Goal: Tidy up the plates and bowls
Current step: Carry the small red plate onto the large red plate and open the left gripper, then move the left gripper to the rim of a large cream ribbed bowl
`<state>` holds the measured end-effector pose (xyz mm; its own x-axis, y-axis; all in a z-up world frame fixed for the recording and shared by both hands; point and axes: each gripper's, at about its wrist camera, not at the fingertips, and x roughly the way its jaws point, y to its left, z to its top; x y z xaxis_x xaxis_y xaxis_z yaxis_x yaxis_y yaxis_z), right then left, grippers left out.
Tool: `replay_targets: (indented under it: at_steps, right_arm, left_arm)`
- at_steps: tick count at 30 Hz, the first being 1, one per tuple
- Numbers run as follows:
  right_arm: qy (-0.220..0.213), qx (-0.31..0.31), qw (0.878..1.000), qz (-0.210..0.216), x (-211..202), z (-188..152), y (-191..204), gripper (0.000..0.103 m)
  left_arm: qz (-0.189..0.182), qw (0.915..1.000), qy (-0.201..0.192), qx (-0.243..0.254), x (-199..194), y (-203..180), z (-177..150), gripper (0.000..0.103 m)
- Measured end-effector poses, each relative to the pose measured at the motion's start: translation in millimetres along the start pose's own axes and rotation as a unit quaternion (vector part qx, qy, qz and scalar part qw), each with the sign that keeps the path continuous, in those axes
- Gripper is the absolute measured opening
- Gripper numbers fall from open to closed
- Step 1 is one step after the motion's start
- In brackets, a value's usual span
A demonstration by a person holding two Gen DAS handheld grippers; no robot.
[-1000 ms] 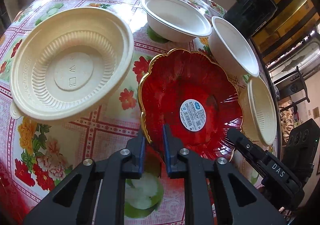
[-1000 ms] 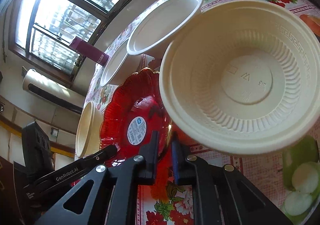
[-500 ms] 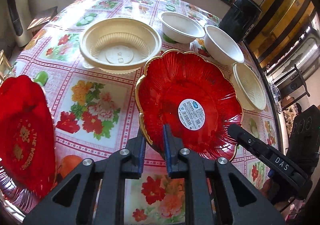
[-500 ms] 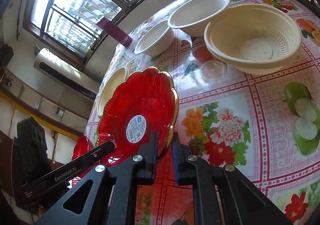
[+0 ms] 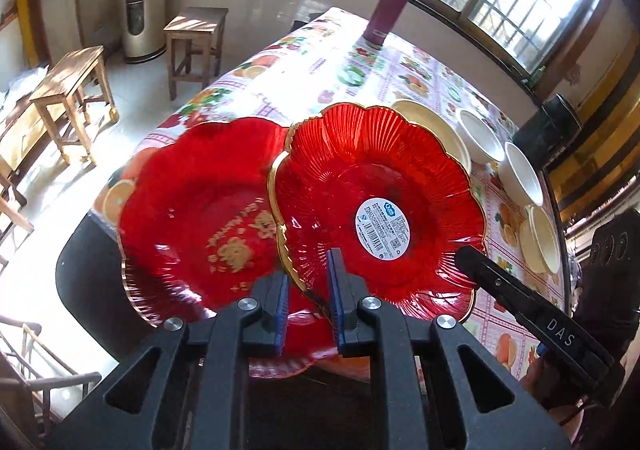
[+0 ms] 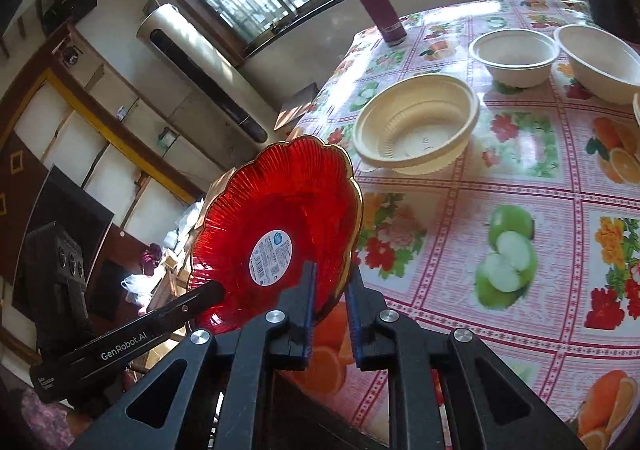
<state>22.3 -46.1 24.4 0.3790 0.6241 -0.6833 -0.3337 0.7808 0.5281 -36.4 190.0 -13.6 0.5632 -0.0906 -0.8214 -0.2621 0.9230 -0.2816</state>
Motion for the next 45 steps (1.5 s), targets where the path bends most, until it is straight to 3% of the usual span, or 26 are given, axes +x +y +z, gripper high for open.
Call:
replay_targets:
  at_steps: [5,14,19,23,25,27,30,34,36,39,45]
  right_arm:
    - [0.033,-0.038,0.999,-0.014,42,-7,36,0.018]
    - [0.049,-0.075,0.995,-0.046,70,-11,59,0.021]
    - [0.030,-0.097,0.993,-0.068,64,-12,63,0.029]
    - [0.008,-0.103,0.993,-0.054,45,-9,60,0.041]
    - [-0.010,-0.103,0.993,-0.052,33,-8,55,0.051]
    - [-0.031,-0.098,0.994,-0.047,19,-8,46,0.060]
    - [-0.057,-0.082,0.994,-0.049,0,-6,27,0.068]
    - [-0.086,-0.044,0.994,-0.057,-24,-5,-13,0.078]
    - [-0.099,-0.028,0.992,-0.068,-34,-6,-34,0.081]
    - [-0.111,-0.004,0.990,-0.082,-47,-6,-67,0.086]
    - [-0.142,0.031,0.982,-0.122,-79,-4,-119,0.090]
  left_arm:
    - [0.041,0.9986,0.015,-0.029,16,33,-2,0.016]
    - [0.064,0.9968,0.031,-0.037,27,51,-4,0.018]
    - [0.105,0.9940,0.002,-0.031,14,58,-3,0.021]
    - [0.132,0.9900,-0.040,-0.031,-3,61,-1,0.023]
    - [0.152,0.9855,-0.070,-0.024,-13,59,-2,0.034]
    - [0.164,0.9817,-0.096,-0.018,-22,53,-3,0.058]
    - [0.155,0.9811,-0.115,0.007,-27,32,-4,0.066]
    - [0.126,0.9839,-0.107,0.067,-21,-11,-8,0.068]
    - [0.106,0.9843,-0.097,0.102,-17,-36,-14,0.076]
    - [0.075,0.9831,-0.076,0.148,-8,-72,-25,0.077]
    - [0.018,0.9768,0.012,0.213,24,-135,-45,0.077]
